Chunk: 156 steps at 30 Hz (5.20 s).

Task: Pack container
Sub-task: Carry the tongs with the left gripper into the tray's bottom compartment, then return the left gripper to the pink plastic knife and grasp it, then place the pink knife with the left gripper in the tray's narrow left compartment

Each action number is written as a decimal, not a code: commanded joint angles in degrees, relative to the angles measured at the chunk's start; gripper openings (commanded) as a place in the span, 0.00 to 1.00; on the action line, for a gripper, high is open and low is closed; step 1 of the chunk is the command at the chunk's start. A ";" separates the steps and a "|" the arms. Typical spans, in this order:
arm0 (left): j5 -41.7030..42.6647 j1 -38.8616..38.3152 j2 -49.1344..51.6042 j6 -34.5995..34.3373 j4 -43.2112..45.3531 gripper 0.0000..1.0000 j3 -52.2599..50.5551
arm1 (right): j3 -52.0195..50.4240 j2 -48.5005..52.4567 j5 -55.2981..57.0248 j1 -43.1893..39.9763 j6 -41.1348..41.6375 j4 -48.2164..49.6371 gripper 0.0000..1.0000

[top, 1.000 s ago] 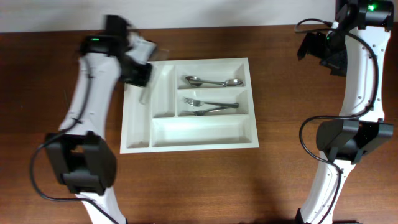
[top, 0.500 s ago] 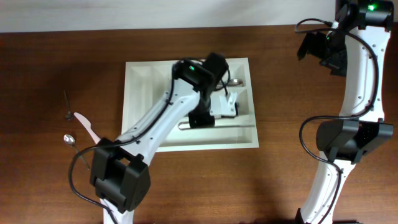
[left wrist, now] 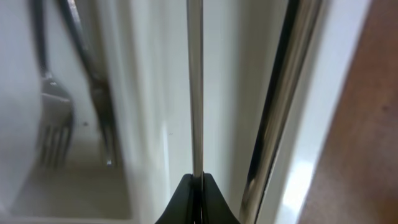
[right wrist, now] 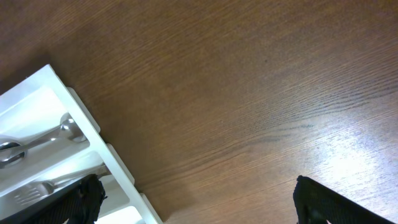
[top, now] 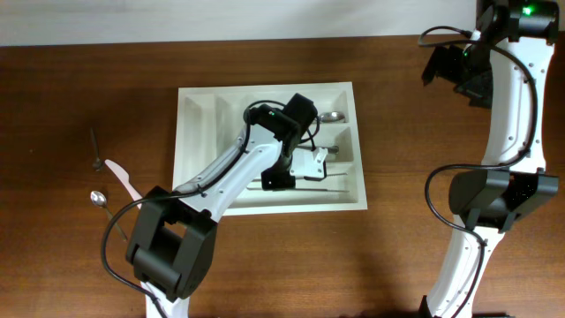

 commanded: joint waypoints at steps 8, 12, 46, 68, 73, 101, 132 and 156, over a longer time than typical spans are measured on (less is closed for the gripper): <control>-0.11 1.05 -1.53 1.14 2.01 0.23 -0.59 | 0.28 -0.70 -0.33 -0.09 0.48 -0.13 0.99; -0.09 0.98 -1.53 1.16 0.74 0.37 -0.59 | 0.28 -0.70 -0.33 -0.09 0.50 -0.13 0.99; 7.41 33.42 -2.82 -53.35 -8.74 0.99 16.00 | 0.28 -0.70 -0.33 -0.09 0.48 -0.13 0.99; -3.52 49.11 -1.46 -83.14 0.90 0.89 -14.43 | 0.28 -0.70 -0.33 -0.09 0.48 -0.11 0.99; -3.48 49.11 -1.46 -85.96 3.85 0.89 -17.86 | 0.28 -0.70 -0.33 -0.09 0.48 -0.13 0.99; -5.07 49.13 -1.44 -85.07 26.27 0.50 -34.86 | 0.28 -0.70 -0.33 -0.09 0.48 -0.13 0.99; -5.05 49.37 -1.53 -85.44 19.15 0.02 -27.71 | 0.28 -0.70 -0.33 -0.09 0.50 -0.13 0.99; 3.67 46.07 -1.60 -67.69 1.97 0.02 0.74 | 0.28 -0.70 -0.33 -0.09 0.48 -0.13 0.99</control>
